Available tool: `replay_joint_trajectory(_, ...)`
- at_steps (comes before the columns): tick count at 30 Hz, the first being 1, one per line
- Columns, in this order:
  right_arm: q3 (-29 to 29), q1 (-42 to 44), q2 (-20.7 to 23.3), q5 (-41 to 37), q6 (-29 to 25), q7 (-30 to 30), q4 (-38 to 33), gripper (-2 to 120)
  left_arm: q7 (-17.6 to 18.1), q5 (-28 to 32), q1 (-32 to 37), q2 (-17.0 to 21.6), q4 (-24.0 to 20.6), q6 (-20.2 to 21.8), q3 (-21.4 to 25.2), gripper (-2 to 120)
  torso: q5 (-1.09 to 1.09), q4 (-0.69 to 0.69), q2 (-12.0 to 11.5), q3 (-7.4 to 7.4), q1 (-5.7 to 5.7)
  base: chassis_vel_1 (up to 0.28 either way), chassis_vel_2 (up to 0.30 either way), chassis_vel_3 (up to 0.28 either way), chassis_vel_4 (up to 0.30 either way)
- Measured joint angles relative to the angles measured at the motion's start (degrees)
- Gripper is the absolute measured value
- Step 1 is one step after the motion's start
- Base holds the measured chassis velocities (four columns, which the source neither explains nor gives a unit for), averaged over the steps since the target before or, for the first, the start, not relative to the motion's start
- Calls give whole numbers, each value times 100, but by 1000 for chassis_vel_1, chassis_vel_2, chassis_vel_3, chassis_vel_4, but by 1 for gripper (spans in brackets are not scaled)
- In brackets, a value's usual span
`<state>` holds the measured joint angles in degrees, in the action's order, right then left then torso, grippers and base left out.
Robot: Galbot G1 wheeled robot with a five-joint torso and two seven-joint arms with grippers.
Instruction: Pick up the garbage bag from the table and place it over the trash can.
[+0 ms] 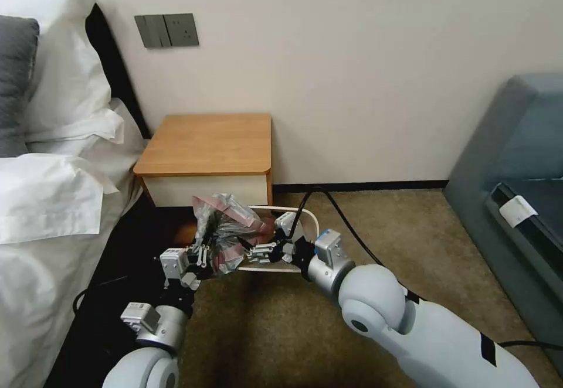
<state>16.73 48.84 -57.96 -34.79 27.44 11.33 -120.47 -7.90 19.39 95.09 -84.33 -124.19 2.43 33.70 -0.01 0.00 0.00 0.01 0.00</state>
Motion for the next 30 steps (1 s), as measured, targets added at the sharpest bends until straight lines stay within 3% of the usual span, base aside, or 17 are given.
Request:
replay_joint_trajectory(4,35,5,-64,26,-15,0,20,85,0,7,-5,1,14,16,18,10,1,0,0,0,0,0,0,0,0)
replay_joint_trajectory(15,35,77,-45,64,-36,-8,-23,39,23,25,-34,0,22,27,47,10,1,0,0,-1,0,0,0,0,0)
replay_joint_trajectory(17,26,101,-34,74,-38,-14,-33,37,25,28,-36,2,22,27,51,10,1,0,0,0,0,0,0,0,0)
replay_joint_trajectory(19,6,172,-18,100,-47,-26,-72,26,31,36,-42,6,22,30,60,10,1,0,0,0,0,0,0,0,0)
replay_joint_trajectory(23,-6,226,-8,118,-51,-34,-117,18,42,44,-51,7,22,34,74,10,1,0,0,-1,0,0,0,0,0)
replay_joint_trajectory(26,-14,233,-23,159,-67,-50,-123,0,50,49,-54,12,27,36,97,10,1,0,0,0,0,0,0,0,0)
replay_joint_trajectory(30,-14,223,-40,184,-75,-66,-123,0,51,50,-50,16,27,37,107,10,1,0,0,0,0,0,0,0,0)
